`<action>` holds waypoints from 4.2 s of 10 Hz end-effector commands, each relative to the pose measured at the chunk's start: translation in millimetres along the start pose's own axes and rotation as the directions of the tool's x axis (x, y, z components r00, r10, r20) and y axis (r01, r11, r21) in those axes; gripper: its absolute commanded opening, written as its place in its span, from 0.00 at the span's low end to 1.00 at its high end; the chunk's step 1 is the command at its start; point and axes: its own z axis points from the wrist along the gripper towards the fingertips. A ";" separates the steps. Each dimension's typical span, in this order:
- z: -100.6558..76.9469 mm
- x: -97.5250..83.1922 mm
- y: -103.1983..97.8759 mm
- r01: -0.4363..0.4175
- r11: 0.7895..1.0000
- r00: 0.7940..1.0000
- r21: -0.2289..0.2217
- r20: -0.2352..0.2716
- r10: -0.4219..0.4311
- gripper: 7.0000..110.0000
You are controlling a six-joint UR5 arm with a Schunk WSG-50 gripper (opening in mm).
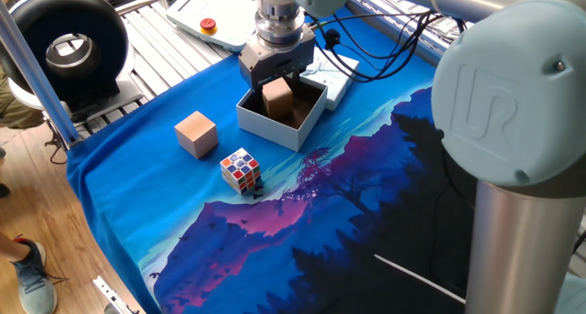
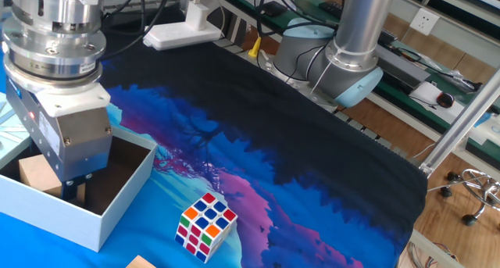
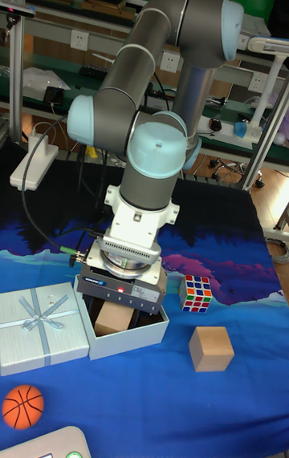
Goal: Take everything out of the gift box
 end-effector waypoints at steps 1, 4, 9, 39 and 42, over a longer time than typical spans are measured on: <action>-4.2 1.0 2.7 -0.014 1.000 1.000 -0.010 -0.004 0.014 0.00; -7.3 8.7 5.6 -0.026 1.000 1.000 -0.006 -0.017 0.026 0.00; -41.2 44.1 15.5 0.055 0.998 0.994 -0.044 -0.089 -0.058 0.00; -126.2 37.0 43.4 0.190 0.957 0.973 -0.217 -0.087 -0.213 0.57; -124.9 21.9 44.0 0.163 0.968 0.983 -0.189 -0.054 -0.176 0.15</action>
